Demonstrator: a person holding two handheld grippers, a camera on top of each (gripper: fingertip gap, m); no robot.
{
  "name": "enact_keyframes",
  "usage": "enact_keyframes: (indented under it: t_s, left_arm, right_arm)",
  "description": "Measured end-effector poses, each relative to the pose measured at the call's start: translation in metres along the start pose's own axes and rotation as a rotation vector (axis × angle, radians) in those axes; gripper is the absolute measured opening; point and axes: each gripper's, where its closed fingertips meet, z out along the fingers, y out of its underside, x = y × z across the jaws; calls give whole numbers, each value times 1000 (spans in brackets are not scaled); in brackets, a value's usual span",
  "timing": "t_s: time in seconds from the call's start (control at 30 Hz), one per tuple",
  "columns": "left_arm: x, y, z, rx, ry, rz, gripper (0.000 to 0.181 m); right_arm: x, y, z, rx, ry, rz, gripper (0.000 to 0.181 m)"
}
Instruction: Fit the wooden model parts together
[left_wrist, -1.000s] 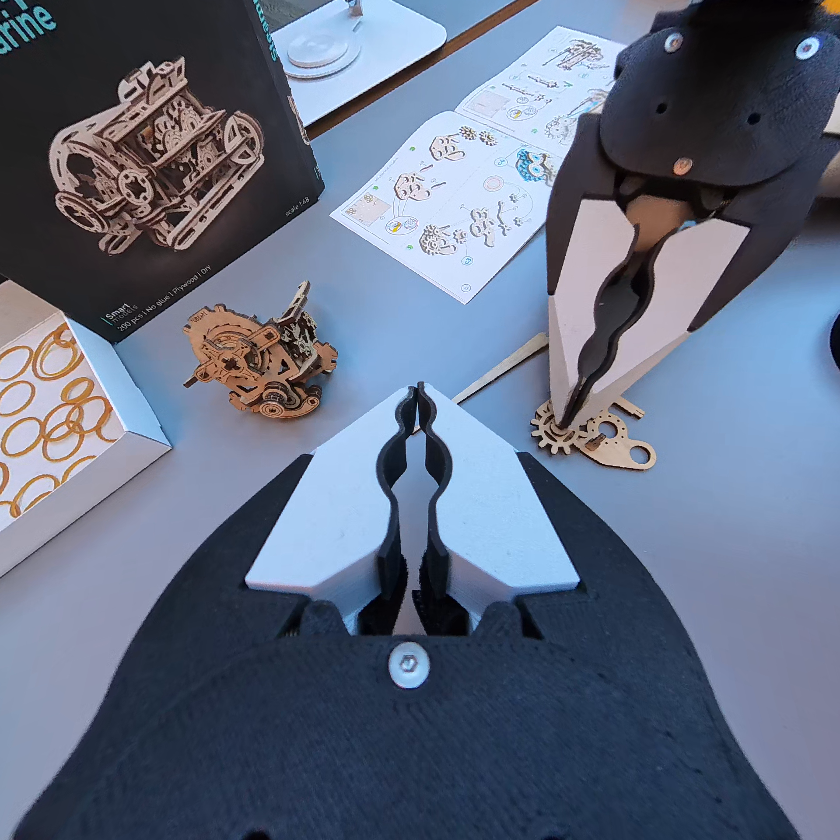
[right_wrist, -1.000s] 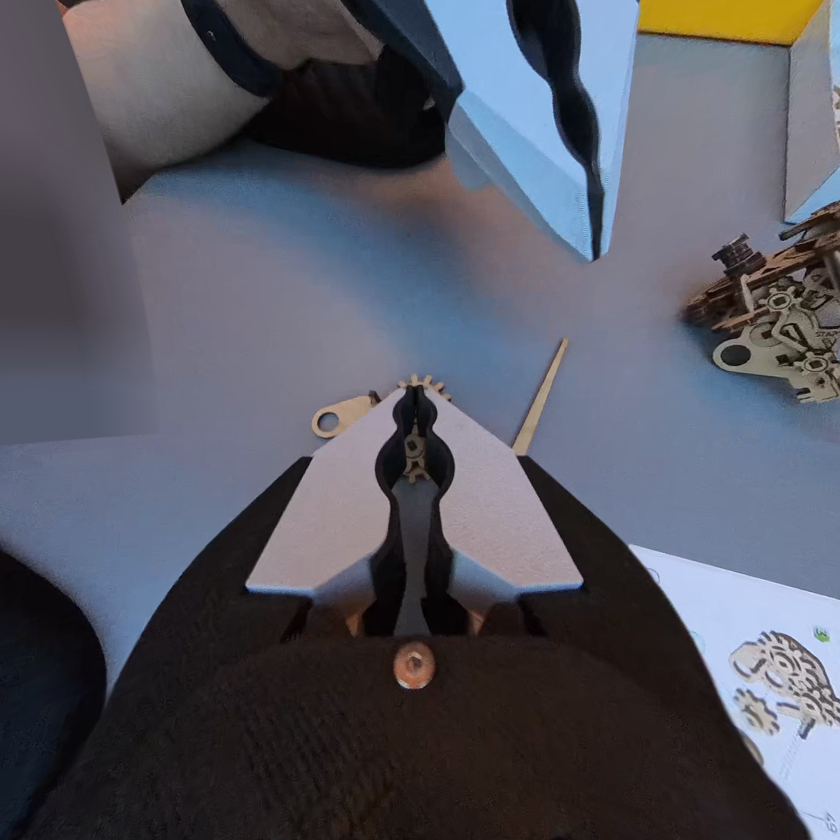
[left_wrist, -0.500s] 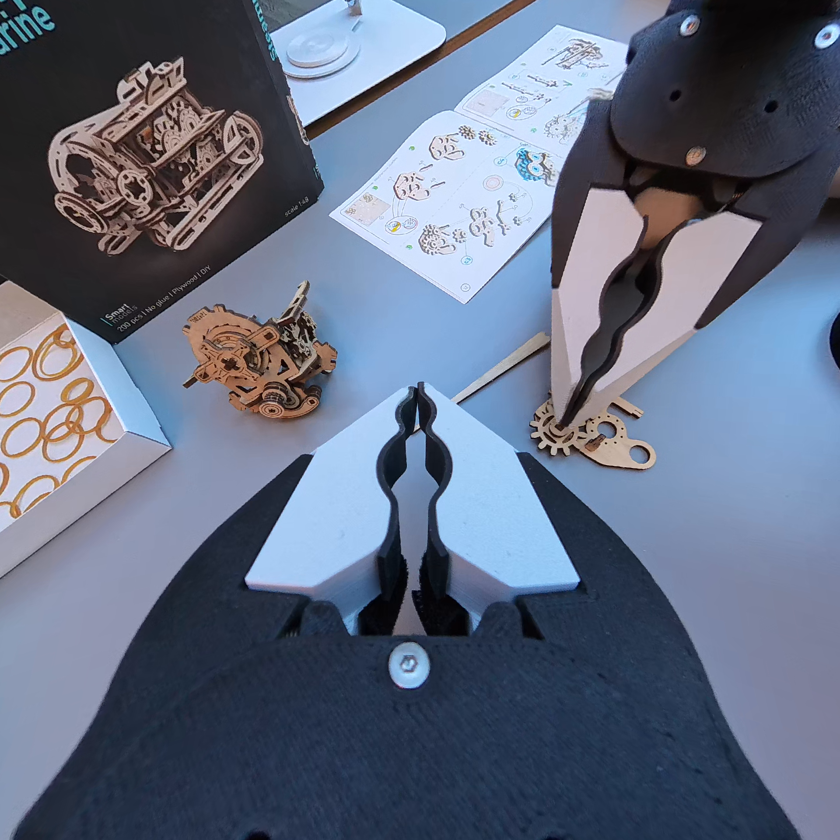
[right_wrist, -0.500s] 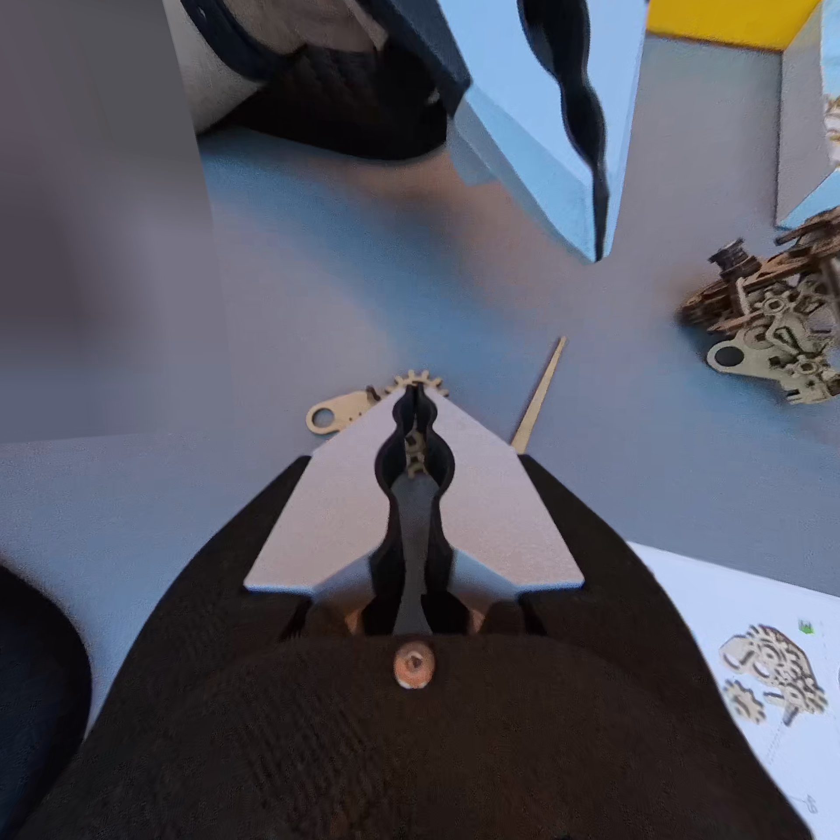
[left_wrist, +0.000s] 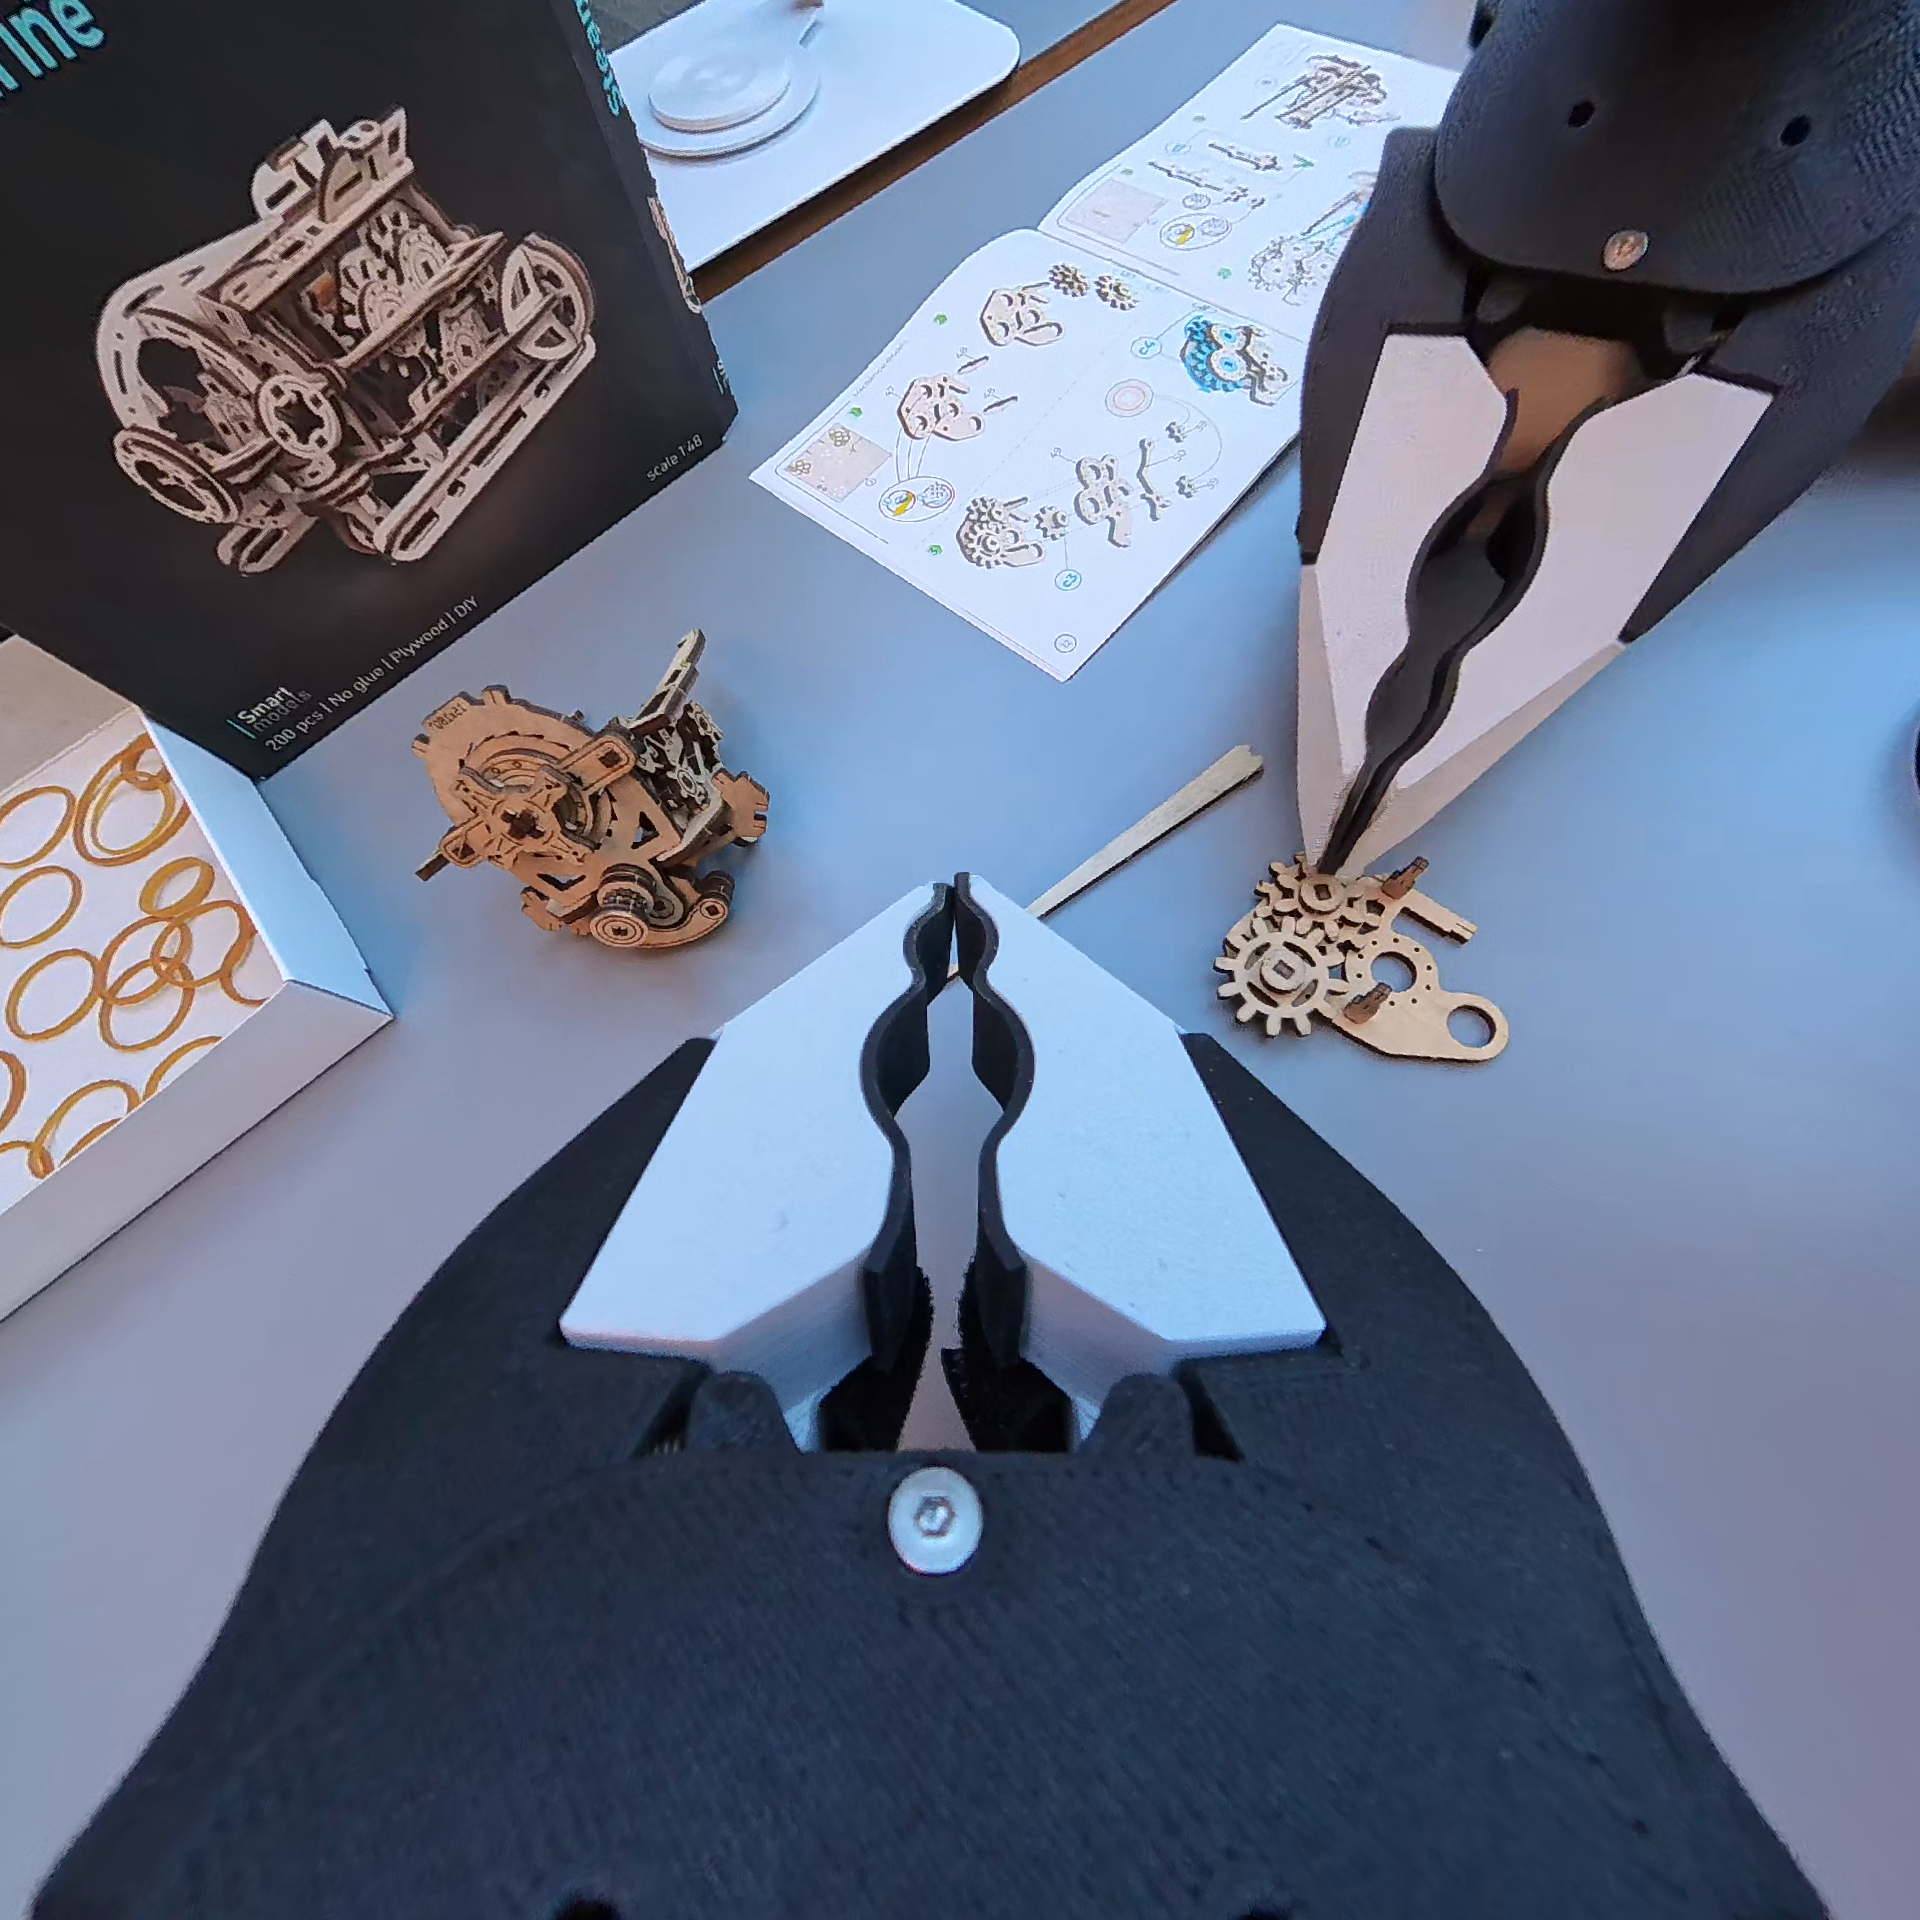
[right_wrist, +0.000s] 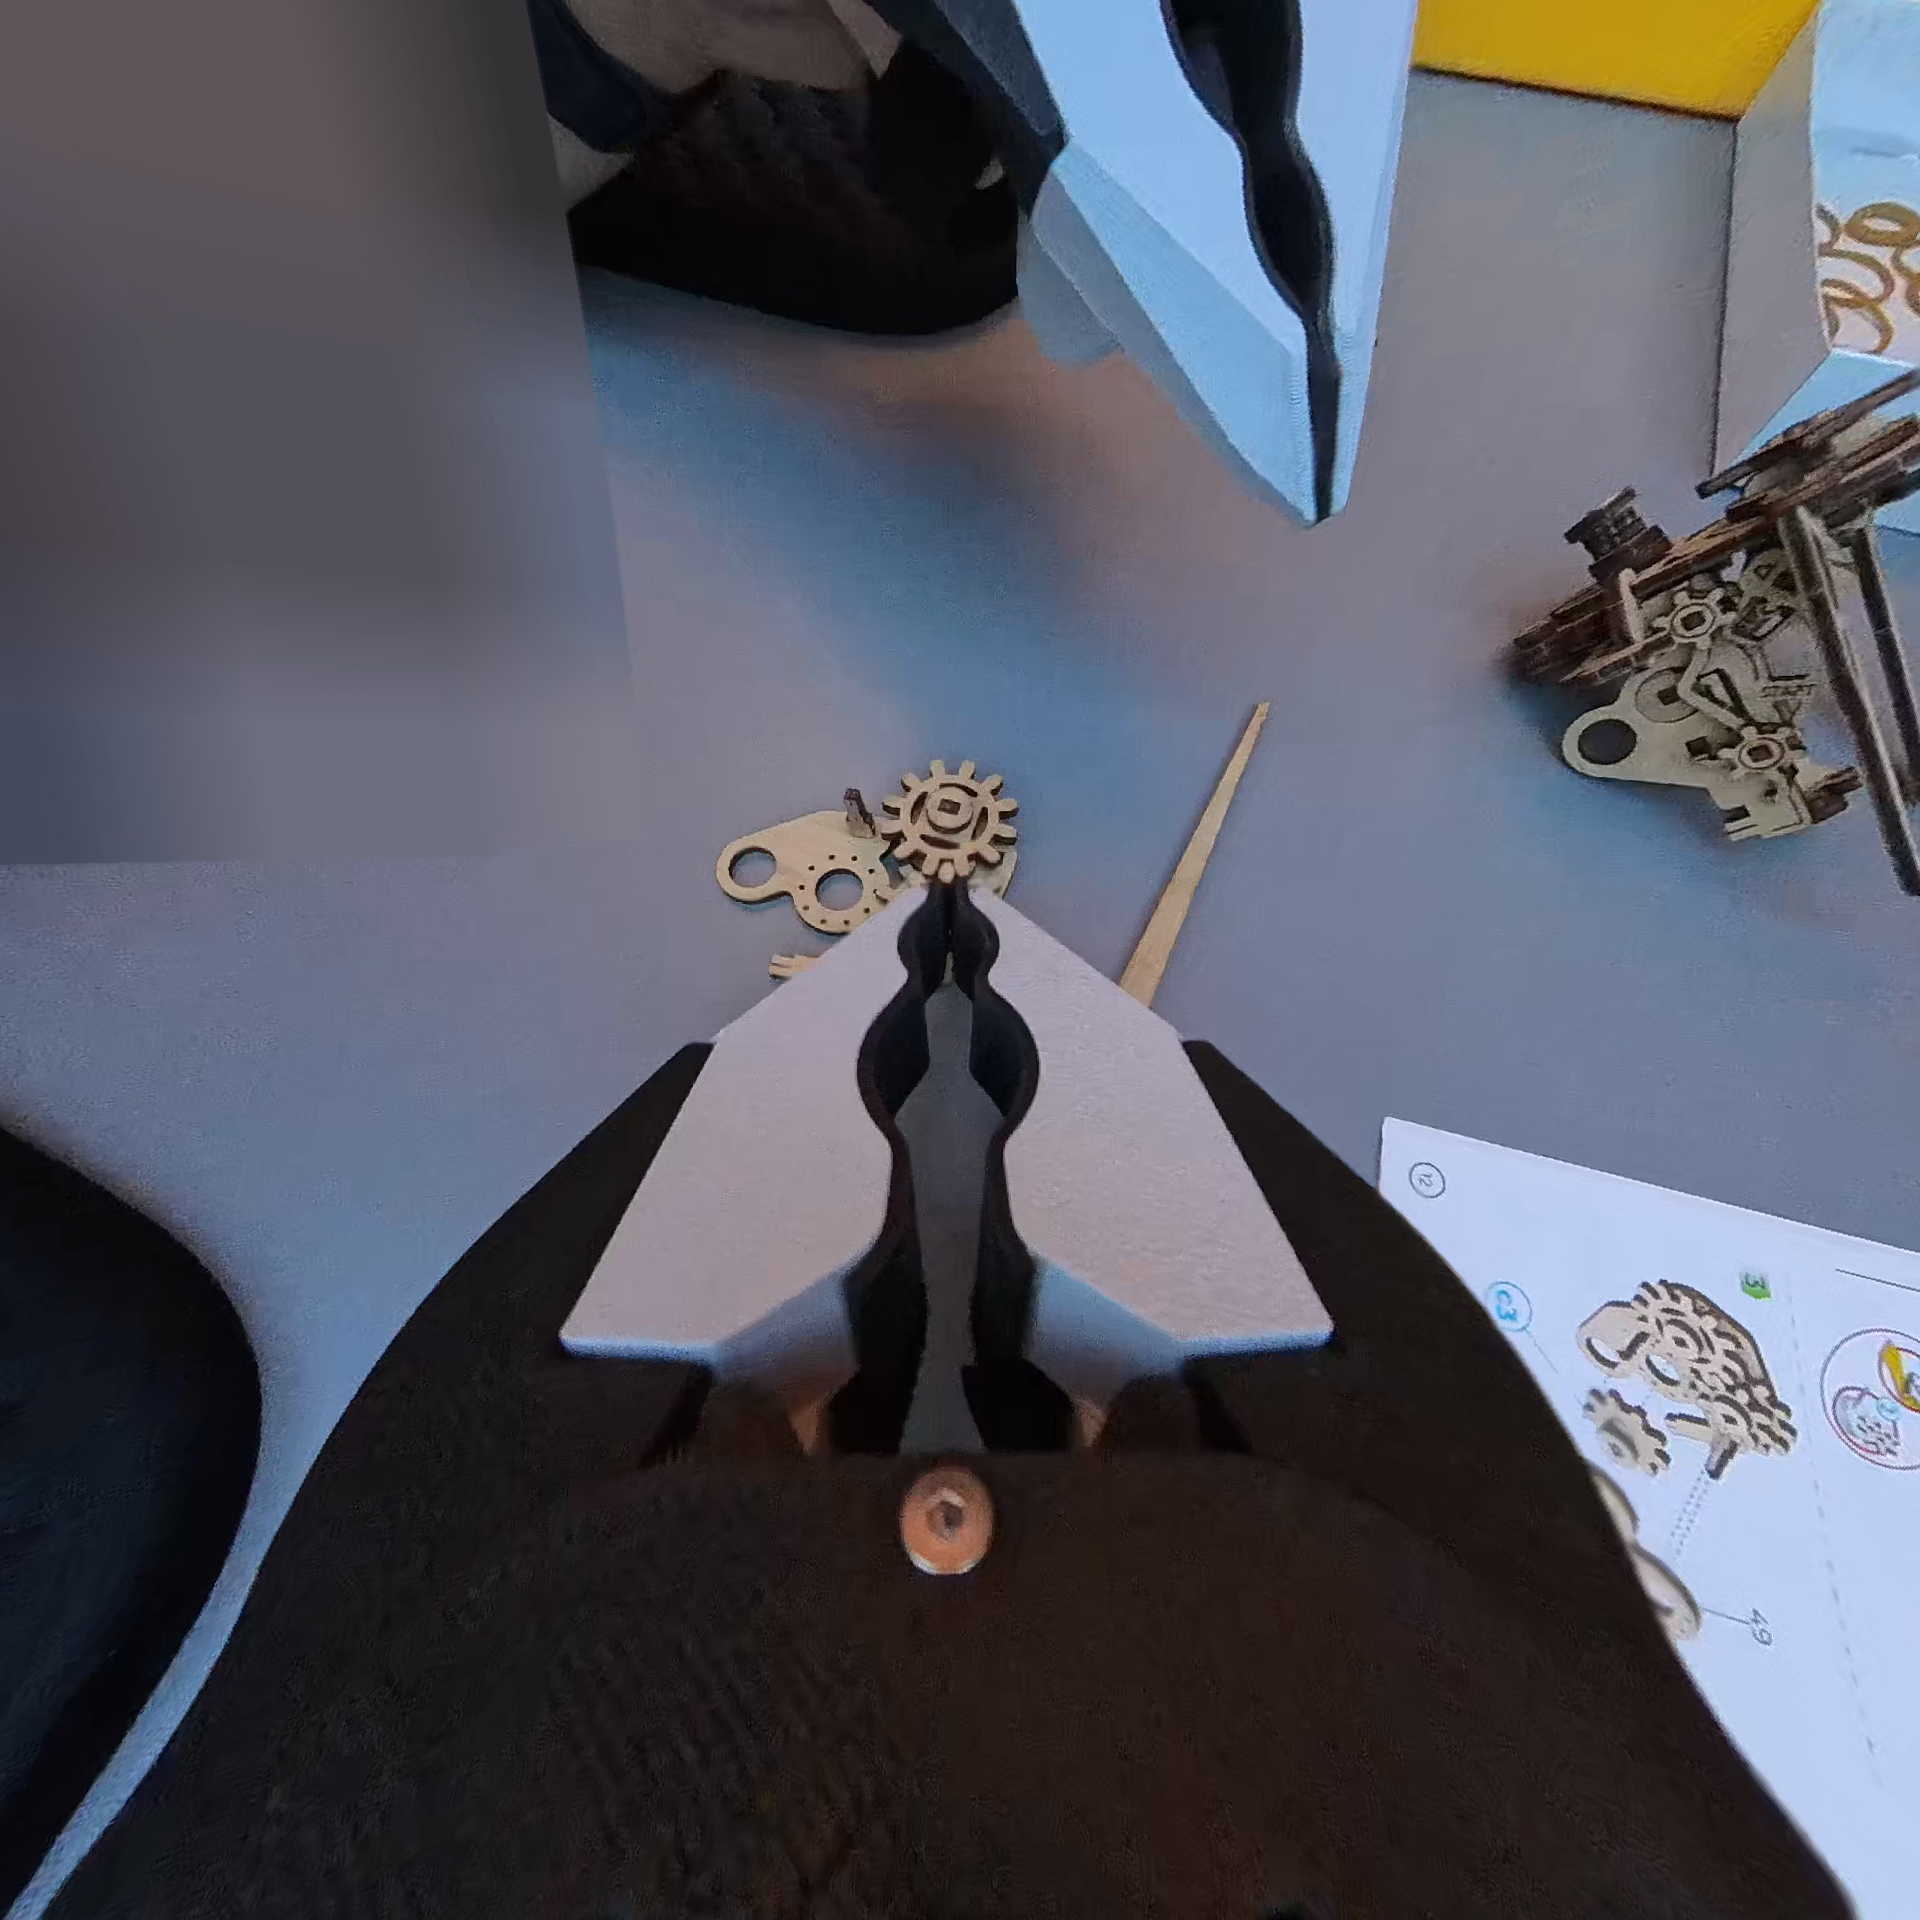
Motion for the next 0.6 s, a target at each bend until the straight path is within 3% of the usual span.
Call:
enact_keyframes:
  t_s: [0.1, 0.2, 0.3, 0.37, 0.47, 0.6]
  left_arm:
    - [1, -1, 0, 6, 5, -2, 0]
    - [8, 0, -1, 1, 52, -7, 0]
    - [11, -7, -5, 31, 63, 3, 0]
    - [14, -17, -10, 99, 92, -19, 0]
    - [24, -18, -9, 107, 185, -95, 2]
    - [25, -23, -10, 130, 203, -138, 5]
  right_arm:
    - [-1, 5, 5, -23, -9, 12, 0]
    - [2, -17, -14, 82, 50, -23, 0]
    - [17, -49, -66, 277, 265, -97, 0]
    - [28, -45, -93, 307, 442, -165, 0]
    - [22, -26, -103, 361, 557, -125, 0]
    - [12, -15, -126, 346, 776, -157, 0]
